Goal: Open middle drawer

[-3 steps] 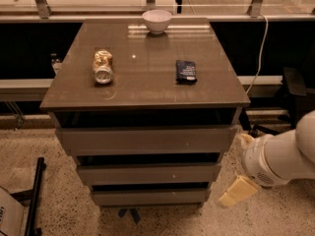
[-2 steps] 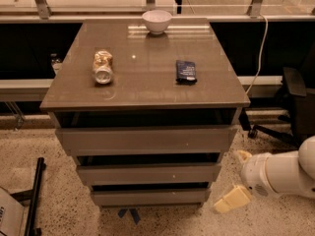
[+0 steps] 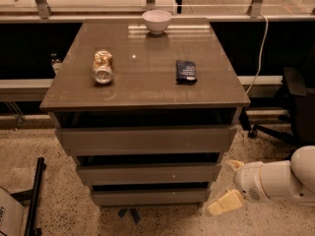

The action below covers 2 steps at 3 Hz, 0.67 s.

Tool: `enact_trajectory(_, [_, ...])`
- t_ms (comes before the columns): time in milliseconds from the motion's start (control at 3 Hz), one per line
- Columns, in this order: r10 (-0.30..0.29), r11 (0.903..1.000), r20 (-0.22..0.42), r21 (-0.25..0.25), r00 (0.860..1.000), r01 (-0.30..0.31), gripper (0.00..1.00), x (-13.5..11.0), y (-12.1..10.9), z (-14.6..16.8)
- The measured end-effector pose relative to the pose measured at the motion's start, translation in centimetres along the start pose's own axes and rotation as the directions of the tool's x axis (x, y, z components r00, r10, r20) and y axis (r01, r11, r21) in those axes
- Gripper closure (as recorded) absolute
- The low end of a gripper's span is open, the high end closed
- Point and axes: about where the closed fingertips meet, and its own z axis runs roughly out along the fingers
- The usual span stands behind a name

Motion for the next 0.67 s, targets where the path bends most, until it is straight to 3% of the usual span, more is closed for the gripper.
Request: enact_trajectory(667, [-0.065, 0.9977, 0.042, -0.019, 0.997, 0.066, 0.00, -0.4, 0.7, 6.1])
